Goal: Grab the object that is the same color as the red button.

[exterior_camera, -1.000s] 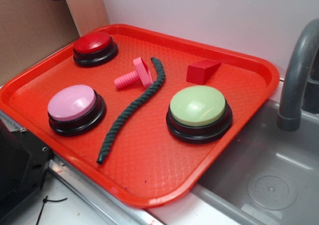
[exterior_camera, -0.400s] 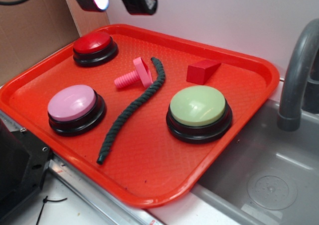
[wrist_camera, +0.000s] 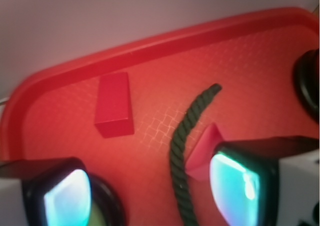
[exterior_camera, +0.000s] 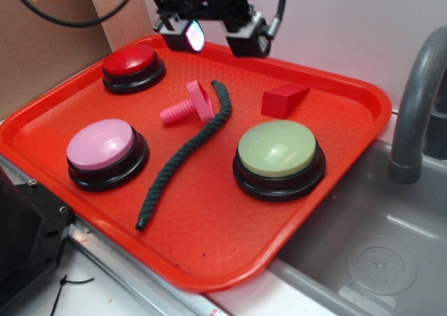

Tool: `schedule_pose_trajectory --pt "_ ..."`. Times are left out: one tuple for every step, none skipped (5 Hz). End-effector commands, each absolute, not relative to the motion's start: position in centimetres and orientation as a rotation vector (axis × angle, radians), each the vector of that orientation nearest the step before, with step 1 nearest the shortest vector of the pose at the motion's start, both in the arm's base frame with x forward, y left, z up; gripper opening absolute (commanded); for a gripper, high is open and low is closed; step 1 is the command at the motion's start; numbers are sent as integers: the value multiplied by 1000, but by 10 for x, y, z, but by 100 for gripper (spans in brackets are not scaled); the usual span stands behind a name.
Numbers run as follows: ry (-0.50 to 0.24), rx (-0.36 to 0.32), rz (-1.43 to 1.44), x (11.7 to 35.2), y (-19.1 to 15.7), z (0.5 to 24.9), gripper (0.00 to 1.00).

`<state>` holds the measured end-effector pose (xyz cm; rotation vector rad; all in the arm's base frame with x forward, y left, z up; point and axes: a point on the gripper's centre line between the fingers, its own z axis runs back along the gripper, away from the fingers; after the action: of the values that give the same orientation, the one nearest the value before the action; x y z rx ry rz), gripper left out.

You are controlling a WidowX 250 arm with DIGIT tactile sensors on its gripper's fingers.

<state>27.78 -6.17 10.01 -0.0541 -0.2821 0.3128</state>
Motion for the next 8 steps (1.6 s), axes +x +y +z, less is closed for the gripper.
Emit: schedule_pose_trajectory --pt "-345 -70 301 317 -68 92 100" --pt "-330 -26 289 326 -73 75 100" --pt "-321 -12 282 329 -76 63 100" --pt "-307 -2 275 332 -78 54 100" --pt "-302 6 280 333 -78 48 100" --pt "-302 22 284 333 -80 46 90" --pt "-308 14 291 331 -79 45 0" --pt "-288 17 264 331 -77 46 0"
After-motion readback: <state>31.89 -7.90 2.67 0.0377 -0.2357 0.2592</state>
